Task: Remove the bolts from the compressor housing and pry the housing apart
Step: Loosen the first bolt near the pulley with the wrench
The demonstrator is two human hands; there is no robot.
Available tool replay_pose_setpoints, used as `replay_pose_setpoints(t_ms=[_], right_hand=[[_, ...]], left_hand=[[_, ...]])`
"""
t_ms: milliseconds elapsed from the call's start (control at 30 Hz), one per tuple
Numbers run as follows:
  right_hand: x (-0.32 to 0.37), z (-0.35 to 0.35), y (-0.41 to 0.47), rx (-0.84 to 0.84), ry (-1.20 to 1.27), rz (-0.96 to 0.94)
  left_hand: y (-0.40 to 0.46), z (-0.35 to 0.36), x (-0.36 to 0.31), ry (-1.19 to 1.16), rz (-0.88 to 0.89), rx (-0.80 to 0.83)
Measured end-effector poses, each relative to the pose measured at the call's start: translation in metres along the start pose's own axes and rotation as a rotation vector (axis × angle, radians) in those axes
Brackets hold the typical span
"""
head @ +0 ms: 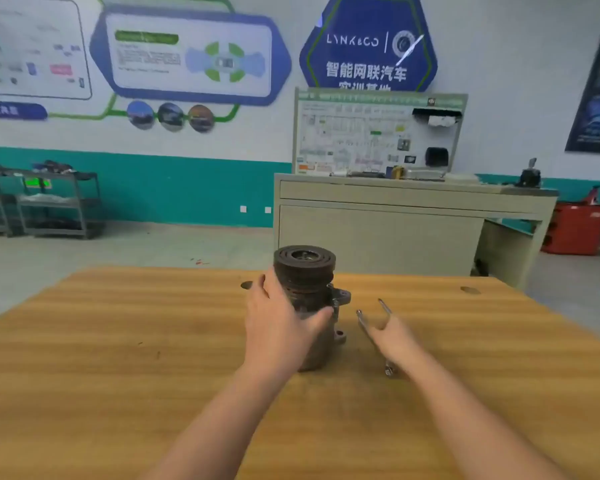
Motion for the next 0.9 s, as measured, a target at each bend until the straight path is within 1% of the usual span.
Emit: replay_pose_setpoints(t_ms=[67, 133, 233, 333, 433, 500, 567, 667, 733, 800, 900], right_hand=[[-0.003, 0.013, 0.011, 0.047, -0.226, 0.086], [-0.01, 0.029, 0.022, 0.112, -0.351, 0.139], [-0.021, 0.036, 0.035, 0.152, -0.391, 0.135], [-0.031, 0.042, 0.04, 0.215, -0.422, 0.122], [-0.032, 0.042, 0.044, 0.219, -0.364, 0.081], [-0.037, 0.043, 0.044, 0.25, -0.218, 0.089], [-0.039, 0.042, 0.041, 0.274, 0.03, 0.115], [-0.023, 0.027, 0.039, 0.191, 0.523, 0.09], [-0.005, 0.012, 0.035, 0.134, 0.799, 0.043], [0.011, -0.006, 0.028, 0.048, 0.947, -0.061], [0.029, -0.026, 0.01, -0.05, 1.089, -0.222]], left_hand=[[0.009, 0.021, 0.004, 0.006, -0.052, 0.0], [0.012, 0.042, 0.013, 0.034, -0.087, -0.012], [0.02, 0.054, 0.033, 0.105, -0.072, -0.105], [0.016, 0.056, 0.038, 0.075, -0.007, -0.149], [0.017, 0.054, 0.042, 0.013, 0.004, -0.169], [0.019, 0.051, 0.045, -0.027, -0.002, -0.174], [0.021, 0.049, 0.045, -0.061, 0.006, -0.169], [0.023, 0.044, 0.047, -0.13, 0.019, -0.165], [0.024, 0.042, 0.048, -0.19, 0.023, -0.166], [0.023, 0.039, 0.049, -0.26, 0.021, -0.185], [0.022, 0.033, 0.048, -0.339, 0.041, -0.239]])
Point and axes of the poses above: each hand's wrist, its own y-axis towards the middle knuckle, its own z-axis out of the palm, x = y × z, the point moved 10 cm from there along y, towards the middle knuckle, and after that the axes turned 5 degrees about -y, right-handed, at the moved point
